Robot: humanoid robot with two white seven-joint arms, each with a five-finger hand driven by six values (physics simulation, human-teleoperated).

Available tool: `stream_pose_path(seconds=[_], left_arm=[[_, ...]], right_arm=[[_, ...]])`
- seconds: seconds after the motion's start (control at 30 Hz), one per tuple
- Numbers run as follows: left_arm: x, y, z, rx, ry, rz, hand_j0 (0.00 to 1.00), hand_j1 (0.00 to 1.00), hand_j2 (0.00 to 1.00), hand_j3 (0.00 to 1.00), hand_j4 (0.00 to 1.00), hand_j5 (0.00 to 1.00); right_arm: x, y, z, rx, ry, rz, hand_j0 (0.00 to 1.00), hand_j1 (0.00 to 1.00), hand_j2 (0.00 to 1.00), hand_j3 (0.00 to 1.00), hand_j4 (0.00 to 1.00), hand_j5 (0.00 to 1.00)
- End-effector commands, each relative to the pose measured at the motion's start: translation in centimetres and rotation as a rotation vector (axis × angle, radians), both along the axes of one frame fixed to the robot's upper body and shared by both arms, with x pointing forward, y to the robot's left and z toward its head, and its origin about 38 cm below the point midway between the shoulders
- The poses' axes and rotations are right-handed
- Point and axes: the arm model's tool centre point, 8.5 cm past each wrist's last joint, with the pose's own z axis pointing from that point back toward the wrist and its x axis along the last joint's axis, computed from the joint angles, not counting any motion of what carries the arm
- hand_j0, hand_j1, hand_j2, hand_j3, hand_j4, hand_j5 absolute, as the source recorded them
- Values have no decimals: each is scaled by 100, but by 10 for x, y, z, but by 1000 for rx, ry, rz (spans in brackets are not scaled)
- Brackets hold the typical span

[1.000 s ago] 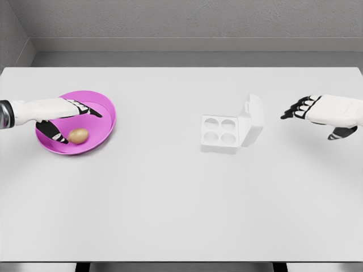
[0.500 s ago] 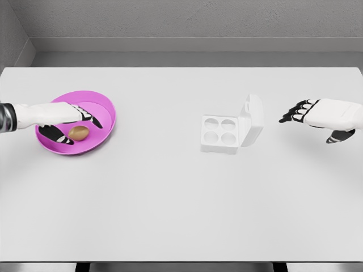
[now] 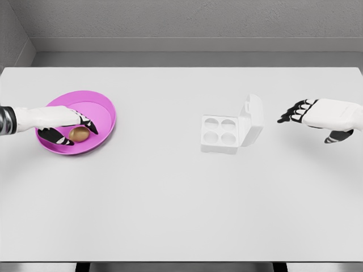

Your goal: Pack egg into the box and close the box lid

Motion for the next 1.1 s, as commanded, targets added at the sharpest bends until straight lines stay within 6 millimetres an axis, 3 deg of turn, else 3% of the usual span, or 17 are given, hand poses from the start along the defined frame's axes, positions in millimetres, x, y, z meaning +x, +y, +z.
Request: stream_pose_path(seconds=[0.0, 0.5, 0.63, 0.9, 1.07], left_arm=[[0, 0, 0, -5, 1, 4, 72, 72, 72, 72, 72, 72], [0, 2, -5, -2, 14, 14, 71, 71, 71, 71, 71, 71], [0, 2, -5, -2, 13, 13, 55, 55, 55, 55, 55, 55], [-3, -1, -11, 9, 30, 0, 35, 35, 35, 35, 35, 35], [-2, -2, -8, 5, 24, -1, 35, 35, 35, 35, 35, 35]], right_arm=[[0, 0, 1, 3, 0, -3, 100, 100, 100, 100, 100, 100], [0, -1, 1, 1, -1, -3, 100, 100, 100, 100, 100, 100], [0, -1, 1, 1, -1, -3, 100, 100, 100, 100, 100, 100], [0, -1, 1, 1, -1, -3, 100, 100, 100, 100, 100, 100], [0, -1, 2, 0, -3, -3, 100, 100, 100, 100, 100, 100]])
